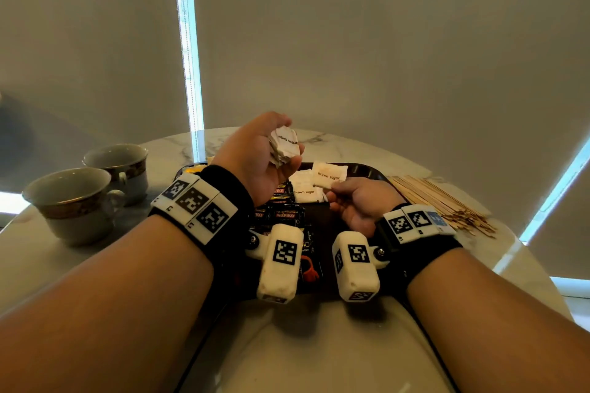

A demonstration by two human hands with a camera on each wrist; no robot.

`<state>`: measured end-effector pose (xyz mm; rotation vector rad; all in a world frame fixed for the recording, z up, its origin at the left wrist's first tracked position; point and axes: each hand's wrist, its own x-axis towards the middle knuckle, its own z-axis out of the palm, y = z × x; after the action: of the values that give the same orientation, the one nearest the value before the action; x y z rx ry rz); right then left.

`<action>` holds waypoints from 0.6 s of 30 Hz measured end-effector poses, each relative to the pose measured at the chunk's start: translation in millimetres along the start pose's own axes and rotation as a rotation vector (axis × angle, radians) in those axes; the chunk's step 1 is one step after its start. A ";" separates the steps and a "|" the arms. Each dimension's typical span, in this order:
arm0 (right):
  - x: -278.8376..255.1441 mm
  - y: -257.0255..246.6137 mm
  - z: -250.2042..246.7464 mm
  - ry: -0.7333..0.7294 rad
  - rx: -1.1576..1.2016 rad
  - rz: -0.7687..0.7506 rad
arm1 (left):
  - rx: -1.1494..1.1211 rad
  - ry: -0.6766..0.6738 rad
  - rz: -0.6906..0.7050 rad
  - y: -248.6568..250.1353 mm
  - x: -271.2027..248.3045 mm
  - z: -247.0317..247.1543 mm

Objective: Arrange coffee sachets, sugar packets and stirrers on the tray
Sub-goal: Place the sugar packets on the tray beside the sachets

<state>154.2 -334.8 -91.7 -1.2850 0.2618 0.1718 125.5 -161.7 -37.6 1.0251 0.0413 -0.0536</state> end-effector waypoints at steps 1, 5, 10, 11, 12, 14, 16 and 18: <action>0.2 1.4 0.4 0.007 -0.042 0.012 | -0.002 -0.003 -0.001 0.6 -0.5 -0.2; -0.3 2.7 1.4 0.003 -0.115 0.057 | -0.007 -0.016 -0.011 2.2 -1.0 -1.8; -3.4 0.2 3.8 -0.040 -0.195 0.091 | -0.016 -0.014 -0.002 4.8 0.2 -3.4; -3.6 0.0 4.5 -0.051 -0.218 0.094 | -0.013 -0.015 -0.001 5.1 -0.1 -3.7; -4.2 -0.1 5.4 -0.061 -0.239 0.096 | -0.010 -0.016 -0.002 5.2 -0.2 -3.8; -4.5 -0.4 6.3 -0.077 -0.265 0.095 | -0.010 -0.017 -0.004 4.9 -0.1 -3.8; -5.1 -0.7 6.5 -0.083 -0.269 0.094 | -0.008 -0.016 -0.005 4.5 -0.4 -3.1; -5.1 -0.4 5.5 -0.075 -0.244 0.082 | -0.005 -0.014 -0.004 3.8 -0.1 -2.3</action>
<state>150.0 -329.5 -88.4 -1.5066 0.2343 0.3298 125.6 -157.8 -35.5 1.0199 0.0308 -0.0642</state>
